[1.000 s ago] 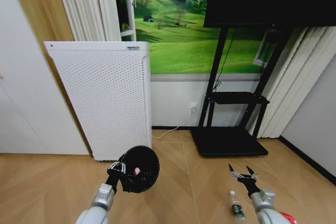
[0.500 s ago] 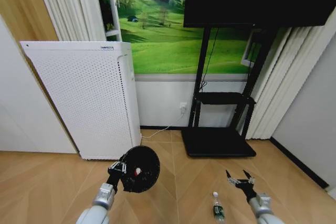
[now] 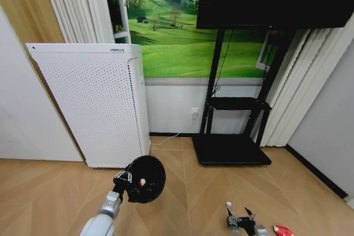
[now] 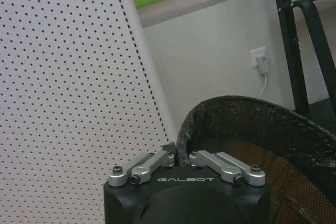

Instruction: Pick up the trash bin and place the garbage on the floor into it.

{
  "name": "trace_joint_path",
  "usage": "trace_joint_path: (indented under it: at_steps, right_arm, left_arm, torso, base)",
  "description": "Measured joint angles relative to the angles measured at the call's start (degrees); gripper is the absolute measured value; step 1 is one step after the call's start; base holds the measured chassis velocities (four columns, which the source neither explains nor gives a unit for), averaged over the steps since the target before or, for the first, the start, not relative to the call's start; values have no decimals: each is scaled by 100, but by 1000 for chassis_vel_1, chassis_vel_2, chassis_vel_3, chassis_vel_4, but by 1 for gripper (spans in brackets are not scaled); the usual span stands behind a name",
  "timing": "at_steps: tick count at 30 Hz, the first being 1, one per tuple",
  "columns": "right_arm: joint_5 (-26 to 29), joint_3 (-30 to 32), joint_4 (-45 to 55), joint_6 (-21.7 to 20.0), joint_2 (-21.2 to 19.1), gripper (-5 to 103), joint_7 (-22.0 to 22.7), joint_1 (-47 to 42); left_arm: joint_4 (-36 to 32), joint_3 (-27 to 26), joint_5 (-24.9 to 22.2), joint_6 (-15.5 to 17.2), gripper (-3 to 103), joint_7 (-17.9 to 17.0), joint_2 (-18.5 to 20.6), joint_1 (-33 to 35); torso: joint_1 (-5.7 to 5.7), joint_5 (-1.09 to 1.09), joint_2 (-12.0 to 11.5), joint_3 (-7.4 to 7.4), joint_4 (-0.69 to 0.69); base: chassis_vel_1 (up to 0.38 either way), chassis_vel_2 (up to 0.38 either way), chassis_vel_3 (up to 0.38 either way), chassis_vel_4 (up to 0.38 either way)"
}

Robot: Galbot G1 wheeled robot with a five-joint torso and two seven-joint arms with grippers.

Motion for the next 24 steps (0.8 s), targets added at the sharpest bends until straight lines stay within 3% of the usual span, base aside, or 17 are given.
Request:
trace_joint_path:
  at_steps: [9, 24]
  right_arm:
    - [377, -388, -565, -469, -66, 100, 284, 492]
    - [275, -805, -1760, -478, 312, 100, 287, 1250]
  left_arm:
    - [151, 148, 69, -34, 7, -4, -79, -63]
    - [324, 257, 101, -74, 7, -8, -112, -125]
  torso:
    - [0, 0, 0, 0, 0]
    - [0, 1, 0, 1, 0]
  base:
    - [0, 0, 0, 0]
    - [0, 0, 0, 0]
